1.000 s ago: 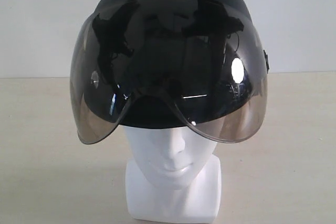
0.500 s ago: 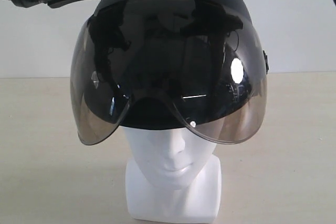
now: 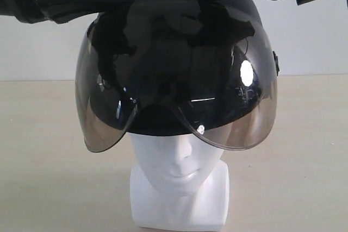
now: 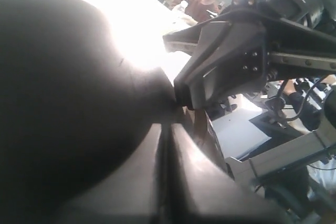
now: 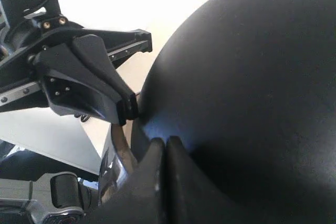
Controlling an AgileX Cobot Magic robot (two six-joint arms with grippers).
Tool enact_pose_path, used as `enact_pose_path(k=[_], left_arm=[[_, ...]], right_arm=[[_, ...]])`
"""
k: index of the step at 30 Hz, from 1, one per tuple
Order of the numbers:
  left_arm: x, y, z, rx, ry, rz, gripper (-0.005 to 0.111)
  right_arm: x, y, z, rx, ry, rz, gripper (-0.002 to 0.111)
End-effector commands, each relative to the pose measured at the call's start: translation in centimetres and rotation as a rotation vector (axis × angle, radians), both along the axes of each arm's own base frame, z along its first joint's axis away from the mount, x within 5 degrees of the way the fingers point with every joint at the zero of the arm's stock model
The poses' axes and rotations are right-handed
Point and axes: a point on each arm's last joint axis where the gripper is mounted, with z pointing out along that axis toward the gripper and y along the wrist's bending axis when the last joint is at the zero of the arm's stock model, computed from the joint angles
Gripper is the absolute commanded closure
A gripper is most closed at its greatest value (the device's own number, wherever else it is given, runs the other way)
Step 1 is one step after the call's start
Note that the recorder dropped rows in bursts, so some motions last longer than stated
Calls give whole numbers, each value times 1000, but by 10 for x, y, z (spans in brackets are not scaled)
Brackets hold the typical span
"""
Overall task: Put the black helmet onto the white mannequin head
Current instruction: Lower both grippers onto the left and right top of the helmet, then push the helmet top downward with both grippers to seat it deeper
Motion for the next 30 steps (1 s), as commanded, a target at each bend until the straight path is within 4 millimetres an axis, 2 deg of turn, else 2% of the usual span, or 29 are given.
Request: enact_pose_path(k=[1, 9, 13, 22, 30], left_arm=[[-1, 0, -16, 60, 28, 3, 102], [-2, 0, -17, 59, 34, 3, 102], [-3, 0, -23, 61, 57, 3, 102], [-5, 0, -36, 71, 77, -4, 102], [-9, 0, -49, 81, 99, -12, 102]], right_arm=[[0, -2, -15, -117, 23, 38, 109], [-5, -3, -18, -153, 66, 77, 109], [-4, -5, -21, -187, 71, 68, 109], [-2, -6, -54, -220, 151, 38, 109], [-1, -6, -56, -220, 148, 34, 109]])
